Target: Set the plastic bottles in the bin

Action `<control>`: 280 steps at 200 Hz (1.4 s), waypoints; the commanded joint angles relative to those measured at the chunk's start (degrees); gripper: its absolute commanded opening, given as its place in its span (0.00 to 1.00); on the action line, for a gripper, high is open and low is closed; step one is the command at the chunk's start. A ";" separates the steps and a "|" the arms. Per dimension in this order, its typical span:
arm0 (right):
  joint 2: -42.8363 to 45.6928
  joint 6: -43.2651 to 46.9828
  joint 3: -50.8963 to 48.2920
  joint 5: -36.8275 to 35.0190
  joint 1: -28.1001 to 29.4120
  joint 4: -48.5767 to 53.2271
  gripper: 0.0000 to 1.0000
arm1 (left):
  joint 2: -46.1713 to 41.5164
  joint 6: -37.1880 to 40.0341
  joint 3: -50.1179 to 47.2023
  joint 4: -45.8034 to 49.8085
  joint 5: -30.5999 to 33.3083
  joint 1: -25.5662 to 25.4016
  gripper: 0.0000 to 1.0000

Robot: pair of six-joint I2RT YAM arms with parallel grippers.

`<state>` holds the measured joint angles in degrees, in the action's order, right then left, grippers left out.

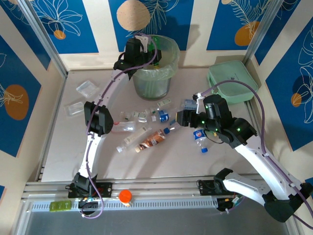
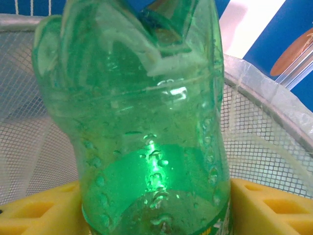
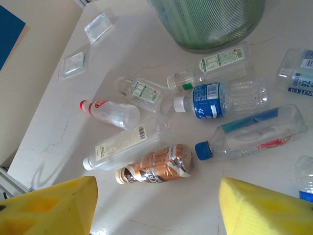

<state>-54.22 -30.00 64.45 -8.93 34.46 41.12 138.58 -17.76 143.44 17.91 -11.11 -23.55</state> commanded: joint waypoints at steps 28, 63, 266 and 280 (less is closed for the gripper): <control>2.02 0.56 2.24 1.37 -0.10 -0.19 0.67 | -7.79 1.15 -1.81 0.99 2.14 -0.27 0.72; 3.81 0.62 2.77 1.02 0.26 0.57 0.67 | -11.91 1.38 -3.61 1.55 2.33 -0.31 0.73; 1.86 3.03 4.39 -3.06 -6.25 16.17 0.67 | -69.98 -2.02 -63.91 17.62 4.35 -15.30 0.70; 0.56 2.71 2.45 -1.03 -8.77 16.12 0.67 | -72.15 -2.62 -69.20 18.34 2.44 -16.37 0.70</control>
<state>-51.05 -26.61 69.84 -12.88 28.95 54.19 69.17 -19.44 81.32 32.86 -4.29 -37.93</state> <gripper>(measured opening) 0.667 0.701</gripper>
